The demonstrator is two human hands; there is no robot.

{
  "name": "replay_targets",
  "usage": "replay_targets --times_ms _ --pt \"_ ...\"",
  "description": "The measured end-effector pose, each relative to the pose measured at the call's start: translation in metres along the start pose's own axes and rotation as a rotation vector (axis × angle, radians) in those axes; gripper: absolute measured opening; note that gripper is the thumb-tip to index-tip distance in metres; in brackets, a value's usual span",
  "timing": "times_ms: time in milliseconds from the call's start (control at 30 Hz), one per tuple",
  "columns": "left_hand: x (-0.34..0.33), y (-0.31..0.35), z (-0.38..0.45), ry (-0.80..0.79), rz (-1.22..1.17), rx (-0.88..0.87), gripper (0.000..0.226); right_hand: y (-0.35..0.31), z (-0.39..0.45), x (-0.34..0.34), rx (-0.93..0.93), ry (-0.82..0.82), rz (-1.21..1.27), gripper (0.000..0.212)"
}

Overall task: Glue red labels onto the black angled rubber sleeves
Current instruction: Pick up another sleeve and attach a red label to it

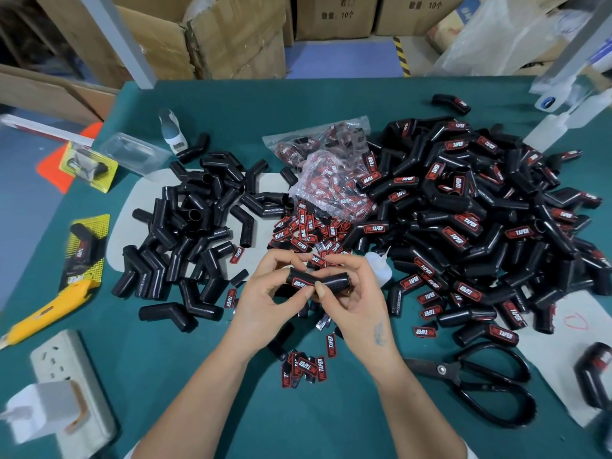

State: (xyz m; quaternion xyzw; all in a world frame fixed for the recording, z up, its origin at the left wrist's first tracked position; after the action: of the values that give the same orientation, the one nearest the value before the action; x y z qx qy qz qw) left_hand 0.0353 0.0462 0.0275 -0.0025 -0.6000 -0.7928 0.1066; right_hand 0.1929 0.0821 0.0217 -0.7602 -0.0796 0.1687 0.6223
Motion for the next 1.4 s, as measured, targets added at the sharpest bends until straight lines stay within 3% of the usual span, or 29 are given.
replay_targets --times_ms 433,600,767,1100,1400 --pt "0.004 0.006 0.003 -0.063 0.122 -0.001 0.031 0.0 0.0 0.003 -0.044 -0.003 -0.064 0.036" --pt "0.008 0.009 0.004 -0.164 0.191 -0.066 0.016 0.003 0.002 0.007 -0.057 -0.006 -0.121 0.034" --pt "0.011 0.011 0.003 -0.19 0.235 -0.114 0.021 0.005 0.004 0.007 -0.066 -0.028 -0.179 0.033" --pt "0.011 0.014 0.004 -0.209 0.235 -0.112 0.023 0.004 0.003 0.003 -0.104 -0.017 -0.174 0.032" --pt "0.008 0.015 0.002 -0.219 0.238 -0.118 0.027 0.0 0.001 -0.004 -0.167 -0.039 -0.003 0.028"
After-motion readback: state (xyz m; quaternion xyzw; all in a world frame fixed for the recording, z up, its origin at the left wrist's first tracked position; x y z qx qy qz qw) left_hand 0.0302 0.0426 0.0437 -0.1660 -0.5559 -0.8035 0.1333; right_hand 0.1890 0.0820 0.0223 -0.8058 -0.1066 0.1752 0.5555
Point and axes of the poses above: each hand's wrist, its own z-axis towards the middle knuckle, its own x-axis out of the back of the hand, y = z × x, the point moved 5 cm from there along z, towards the middle knuckle, and after that the axes turned 10 degrees about -x, right-handed, at the moved point
